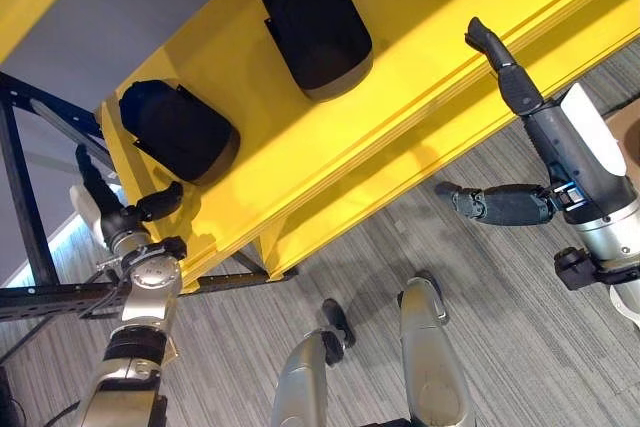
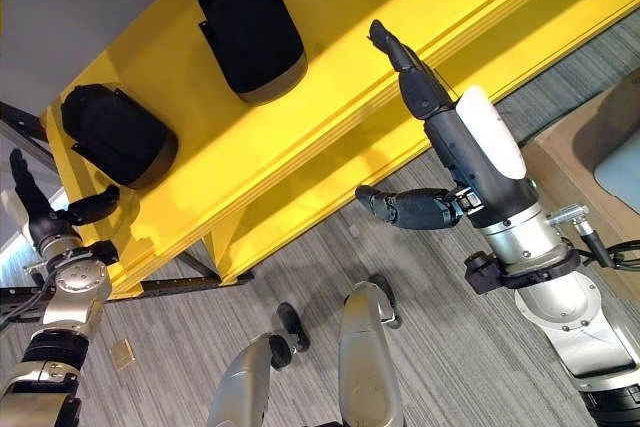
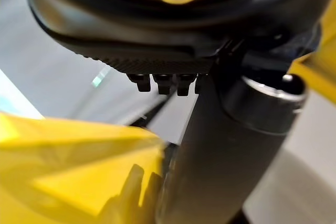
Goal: Move parts from the plastic box to the shelf.
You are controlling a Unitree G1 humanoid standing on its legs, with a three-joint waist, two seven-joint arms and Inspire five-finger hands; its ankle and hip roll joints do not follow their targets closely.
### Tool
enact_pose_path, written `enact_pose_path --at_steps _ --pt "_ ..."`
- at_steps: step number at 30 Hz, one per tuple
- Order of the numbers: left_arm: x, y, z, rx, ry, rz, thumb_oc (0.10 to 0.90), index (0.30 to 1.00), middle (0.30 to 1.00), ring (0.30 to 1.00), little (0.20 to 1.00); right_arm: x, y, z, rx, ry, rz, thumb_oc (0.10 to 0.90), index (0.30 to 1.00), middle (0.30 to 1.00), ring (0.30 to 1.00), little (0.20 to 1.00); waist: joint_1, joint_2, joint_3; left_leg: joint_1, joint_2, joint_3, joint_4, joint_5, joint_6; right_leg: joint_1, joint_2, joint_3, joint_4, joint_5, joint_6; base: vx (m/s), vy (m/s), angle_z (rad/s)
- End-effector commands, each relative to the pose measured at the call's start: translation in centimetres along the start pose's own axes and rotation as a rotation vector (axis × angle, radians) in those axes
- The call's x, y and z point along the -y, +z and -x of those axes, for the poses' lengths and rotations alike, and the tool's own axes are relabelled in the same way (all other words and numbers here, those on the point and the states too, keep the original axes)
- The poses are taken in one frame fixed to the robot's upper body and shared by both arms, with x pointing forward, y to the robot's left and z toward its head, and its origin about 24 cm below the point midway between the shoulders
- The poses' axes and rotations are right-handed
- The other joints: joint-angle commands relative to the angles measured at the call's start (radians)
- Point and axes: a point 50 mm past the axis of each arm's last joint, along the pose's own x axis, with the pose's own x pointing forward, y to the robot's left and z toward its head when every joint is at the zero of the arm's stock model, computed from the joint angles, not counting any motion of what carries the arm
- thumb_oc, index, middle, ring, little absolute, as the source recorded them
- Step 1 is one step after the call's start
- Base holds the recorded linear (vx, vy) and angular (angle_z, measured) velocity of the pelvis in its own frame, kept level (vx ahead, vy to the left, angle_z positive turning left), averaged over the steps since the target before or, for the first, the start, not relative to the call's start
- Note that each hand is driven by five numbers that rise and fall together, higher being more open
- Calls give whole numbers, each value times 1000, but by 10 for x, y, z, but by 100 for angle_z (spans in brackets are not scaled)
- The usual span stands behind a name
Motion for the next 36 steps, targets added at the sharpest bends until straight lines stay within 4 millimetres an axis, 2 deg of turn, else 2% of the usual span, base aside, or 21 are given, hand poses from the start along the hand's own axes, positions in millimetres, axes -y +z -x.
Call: enact_pose_path --at_steps 1,6,9,10,12,16,24,28,33,36 --pt "-13 50 -15 258 -53 -33 900 1000 1000 1000 1000 13 47 -14 296 -171 7 900 1000 1000 1000 1000 4 -78 -47 12 -78 64 -35 -100 127 39 54 -90 0 -96 -113 -56 -56 1" --pt "7 71 9 404 -231 -150 900 1000 1000 1000 1000 12 48 -11 295 -210 17 900 1000 1000 1000 1000 25 -81 -34 9 -81 54 -39 -98 134 56 49 -107 -19 -86 -106 -47 -56 2" --pt "11 75 14 444 -277 -216 900 1000 1000 1000 1000 13 47 -11 295 -216 26 900 1000 1000 1000 1000 30 -79 -32 8 -83 51 -40 -95 134 62 45 -112 -26 -83 -105 -26 -31 5" --pt "15 85 19 547 -260 -294 900 1000 1000 1000 1000 15 47 -12 293 -225 27 900 1000 1000 1000 1000 34 -80 -30 7 -84 45 -41 -93 134 67 42 -118 -31 -81 -104 -20 -27 7" --pt "19 100 17 607 -267 -367 900 1000 1000 1000 1000 15 46 -12 292 -226 29 900 1000 1000 1000 1000 31 -77 -28 8 -88 43 -45 -89 133 71 40 -120 -37 -81 -103 -12 -7 10" --pt "27 110 18 659 -267 -432 900 1000 1000 1000 1000 14 47 -12 296 -224 31 900 1000 1000 1000 1000 28 -79 -28 7 -88 42 -48 -88 132 73 39 -123 -44 -79 -102 -5 0 4" --pt "30 111 23 709 -243 -501 900 1000 1000 1000 1000 13 45 -13 285 -227 37 900 1000 1000 1000 1000 26 -78 -24 6 -87 43 -45 -88 127 73 36 -122 -45 -81 -103 0 0 0" --pt "37 120 26 739 -275 -501 900 1000 1000 1000 1000 13 47 -14 292 -219 39 900 1000 1000 1000 1000 21 -77 -22 8 -87 46 -46 -88 126 75 35 -121 -44 -83 -102 0 0 0" --pt "52 123 25 688 -356 -526 900 1000 1000 1000 1000 13 49 -16 307 -201 31 900 1000 1000 1000 1000 5 -77 -24 15 -86 52 -53 -89 126 78 35 -118 -52 -82 -99 4 6 0" --pt "65 114 28 645 -453 -567 900 1000 1000 1000 1000 15 50 -17 314 -185 32 900 1000 1000 1000 1000 -5 -76 -24 22 -83 59 -55 -90 125 81 35 -117 -55 -80 -98 38 31 -2"
